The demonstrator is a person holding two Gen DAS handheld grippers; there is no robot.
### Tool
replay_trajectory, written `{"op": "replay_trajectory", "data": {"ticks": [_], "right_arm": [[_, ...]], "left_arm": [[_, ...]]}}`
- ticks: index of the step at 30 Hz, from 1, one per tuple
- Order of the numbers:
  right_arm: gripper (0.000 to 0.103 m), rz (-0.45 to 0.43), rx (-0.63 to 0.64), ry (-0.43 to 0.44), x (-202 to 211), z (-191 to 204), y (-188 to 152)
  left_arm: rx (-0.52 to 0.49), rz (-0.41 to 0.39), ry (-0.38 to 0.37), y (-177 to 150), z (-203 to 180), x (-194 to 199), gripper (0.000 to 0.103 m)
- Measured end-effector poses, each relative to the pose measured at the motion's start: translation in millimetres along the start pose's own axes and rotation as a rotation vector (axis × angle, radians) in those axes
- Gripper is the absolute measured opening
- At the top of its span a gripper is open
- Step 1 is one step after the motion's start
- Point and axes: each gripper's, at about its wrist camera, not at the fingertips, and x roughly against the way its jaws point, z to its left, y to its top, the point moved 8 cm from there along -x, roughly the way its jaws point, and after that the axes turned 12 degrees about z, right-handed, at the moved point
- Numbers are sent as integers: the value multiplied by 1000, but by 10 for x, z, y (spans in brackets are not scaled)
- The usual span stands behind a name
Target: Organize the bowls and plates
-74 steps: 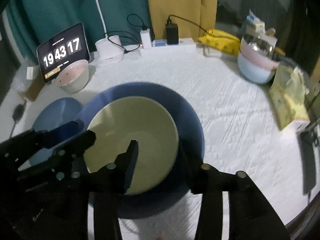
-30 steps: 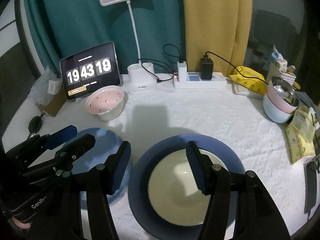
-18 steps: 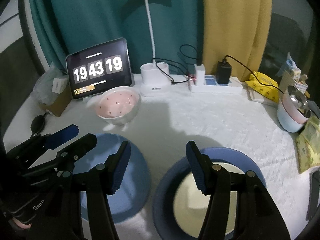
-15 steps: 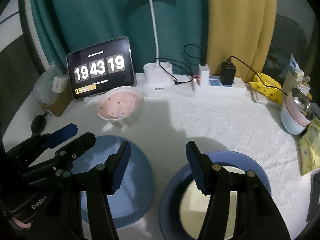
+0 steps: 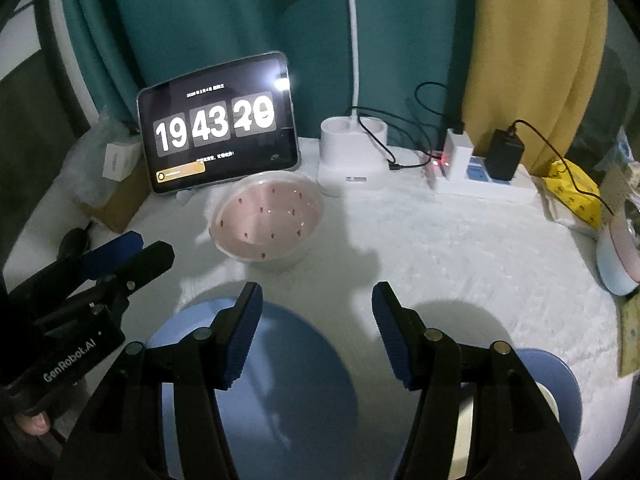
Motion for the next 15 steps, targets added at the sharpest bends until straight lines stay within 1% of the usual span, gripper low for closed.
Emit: {"op": "replay_trajectory", "data": {"ticks": [8,15], "right_arm": [[60,11,-35,-4,-251,39,226],[60,39,-60,-27,-546,50,448]], "left_arm": [[5,21,-2,175,200,-209,45],[9,59,-1,296,325,-503,45]]}}
